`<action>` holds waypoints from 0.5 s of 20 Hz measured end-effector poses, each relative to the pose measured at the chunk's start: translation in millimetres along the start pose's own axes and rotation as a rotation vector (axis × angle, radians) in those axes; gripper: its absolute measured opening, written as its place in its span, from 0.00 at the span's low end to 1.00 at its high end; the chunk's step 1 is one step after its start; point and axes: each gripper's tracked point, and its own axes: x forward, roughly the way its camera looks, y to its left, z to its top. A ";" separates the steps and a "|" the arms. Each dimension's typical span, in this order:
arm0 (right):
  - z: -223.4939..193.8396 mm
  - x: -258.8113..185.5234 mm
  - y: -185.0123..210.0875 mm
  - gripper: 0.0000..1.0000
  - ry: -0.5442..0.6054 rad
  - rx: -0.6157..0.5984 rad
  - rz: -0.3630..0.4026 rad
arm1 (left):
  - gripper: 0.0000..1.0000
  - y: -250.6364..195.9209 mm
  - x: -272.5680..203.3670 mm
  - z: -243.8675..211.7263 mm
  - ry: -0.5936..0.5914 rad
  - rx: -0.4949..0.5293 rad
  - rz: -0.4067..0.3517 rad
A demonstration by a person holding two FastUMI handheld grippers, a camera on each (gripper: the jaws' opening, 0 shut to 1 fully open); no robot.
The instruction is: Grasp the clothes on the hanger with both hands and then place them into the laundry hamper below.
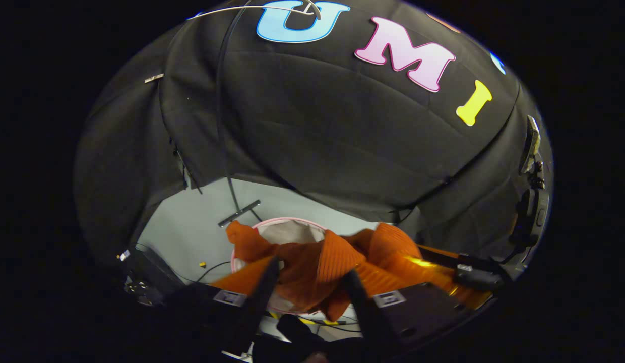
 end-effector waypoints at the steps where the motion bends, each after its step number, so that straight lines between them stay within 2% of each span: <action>1: -0.7 3.2 2.0 0.83 -0.007 0.029 0.011 | 0.77 4.0 9.9 -5.0 -0.001 -0.016 0.003; 2: 1.9 5.7 1.2 0.96 -0.014 0.047 0.011 | 0.94 7.0 9.9 -4.3 -0.002 -0.033 0.008; 6: 6.6 -4.6 -0.2 0.99 -0.030 0.021 -0.002 | 0.96 11.0 1.9 -3.6 -0.011 -0.049 0.007; 10: 6.2 -18.3 10.4 0.99 -0.061 0.012 0.005 | 0.96 5.1 -17.6 -7.0 -0.034 -0.046 -0.042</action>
